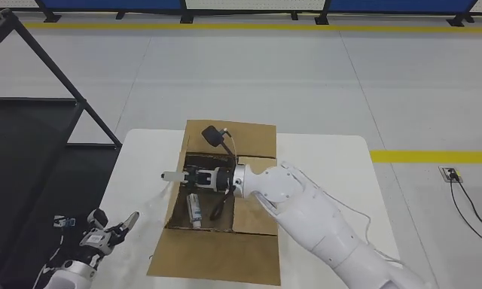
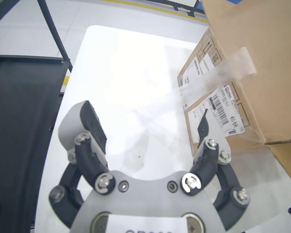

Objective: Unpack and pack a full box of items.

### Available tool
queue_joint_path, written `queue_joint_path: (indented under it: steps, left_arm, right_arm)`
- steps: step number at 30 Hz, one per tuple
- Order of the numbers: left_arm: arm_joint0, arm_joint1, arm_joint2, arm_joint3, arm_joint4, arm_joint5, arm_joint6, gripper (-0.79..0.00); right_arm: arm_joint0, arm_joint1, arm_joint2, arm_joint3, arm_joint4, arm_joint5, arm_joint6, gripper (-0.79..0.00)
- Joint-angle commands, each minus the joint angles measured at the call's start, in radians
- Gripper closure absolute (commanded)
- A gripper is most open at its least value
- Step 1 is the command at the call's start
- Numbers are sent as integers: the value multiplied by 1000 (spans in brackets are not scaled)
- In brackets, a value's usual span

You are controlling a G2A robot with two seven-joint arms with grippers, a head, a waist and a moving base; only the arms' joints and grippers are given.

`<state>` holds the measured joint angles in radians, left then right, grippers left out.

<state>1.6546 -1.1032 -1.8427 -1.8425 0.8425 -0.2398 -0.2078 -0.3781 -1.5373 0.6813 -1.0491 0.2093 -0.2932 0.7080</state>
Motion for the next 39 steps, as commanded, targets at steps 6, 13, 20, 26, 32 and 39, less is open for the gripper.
queue_joint_path:
  steps: [6, 13, 20, 26, 32, 39]
  left_arm:
    - [75, -1, -82, -69, -47, -40, 39, -785]
    - [162, -6, -159, -153, -113, -98, 79, -785]
    - [199, -10, -176, -206, -135, -136, 74, -785]
    - [128, -7, -126, -194, -99, -100, 10, -785]
    - [48, -5, -68, -154, -40, -42, -26, -785]
    - [8, -4, -45, -106, -22, -22, -59, -785]
  right_arm:
    - [64, -69, -78, 93, 15, -27, -44, -785]
    - [112, -152, -149, 231, 30, -85, -89, -785]
    - [140, -223, -180, 368, 54, -166, -99, -785]
    - [155, -271, -189, 459, 72, -232, -67, -785]
    - [164, -303, -183, 522, 69, -310, -65, -785]
    - [177, -302, -144, 551, 35, -418, -99, -785]
